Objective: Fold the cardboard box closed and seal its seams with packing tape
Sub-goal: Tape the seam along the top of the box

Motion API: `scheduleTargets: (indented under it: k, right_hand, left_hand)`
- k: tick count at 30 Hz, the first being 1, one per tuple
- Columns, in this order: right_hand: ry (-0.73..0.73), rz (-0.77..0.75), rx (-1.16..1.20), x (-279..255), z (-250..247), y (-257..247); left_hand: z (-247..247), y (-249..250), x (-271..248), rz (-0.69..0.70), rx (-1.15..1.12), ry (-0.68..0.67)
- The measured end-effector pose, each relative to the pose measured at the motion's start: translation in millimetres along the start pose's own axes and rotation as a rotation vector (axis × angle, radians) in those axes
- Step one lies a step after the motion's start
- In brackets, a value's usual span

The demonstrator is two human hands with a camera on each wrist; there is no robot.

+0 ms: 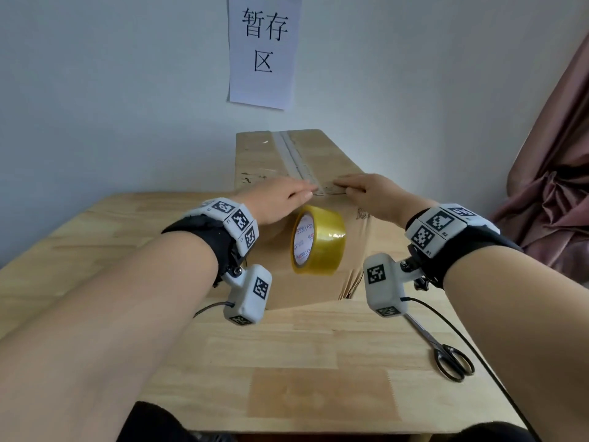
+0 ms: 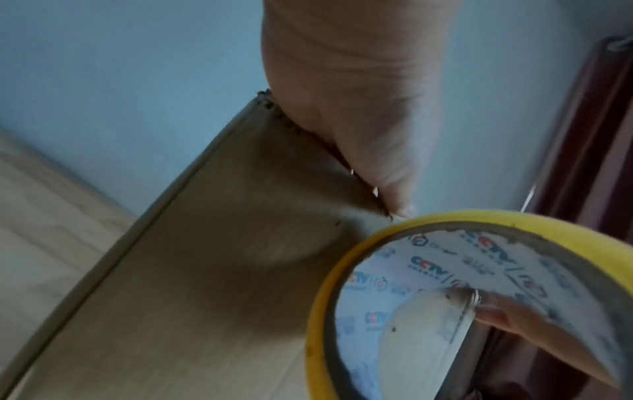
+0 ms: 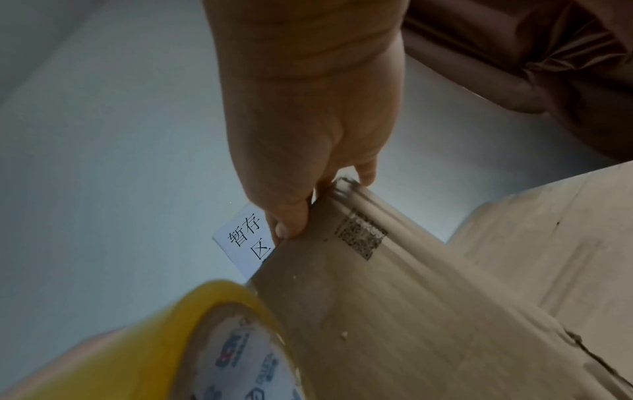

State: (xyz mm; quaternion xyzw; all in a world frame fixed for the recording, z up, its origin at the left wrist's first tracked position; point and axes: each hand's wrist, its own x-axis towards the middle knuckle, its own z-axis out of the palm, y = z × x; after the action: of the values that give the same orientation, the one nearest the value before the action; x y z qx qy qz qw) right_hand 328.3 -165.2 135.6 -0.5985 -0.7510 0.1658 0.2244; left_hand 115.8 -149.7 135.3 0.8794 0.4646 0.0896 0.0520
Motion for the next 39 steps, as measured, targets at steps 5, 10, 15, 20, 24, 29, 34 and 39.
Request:
scheduleTargets:
  k: [5,10,15,20,24,29,34,39]
  right_hand:
    - [0.357,0.077,0.090,-17,8,-12]
    - [-0.158,0.357,0.435,-38,7,-39]
    - [-0.222,0.450,0.640,-42,9,-47]
    - [-0.155,0.465,0.558,-42,12,-50]
    - [-0.143,0.510,0.591,-41,16,-50]
    - [-0.113,0.517,0.582,-41,16,-54]
    - [-0.096,0.523,0.506,-41,24,-57]
    - [-0.104,0.564,0.573,-42,46,-45]
  left_hand:
    - [-3,-3,8,0.008,-0.082,0.059]
    - [-3,-4,5,0.009,-0.108,0.028]
    - [-9,1,6,-0.020,-0.144,-0.045]
    - [-3,1,7,-0.001,-0.121,0.037]
    - [4,0,6,-0.010,-0.100,0.122]
    - [3,0,6,-0.006,-0.089,0.139]
    - [2,0,7,-0.011,-0.081,0.146]
    - [4,-1,8,0.000,-0.066,0.144]
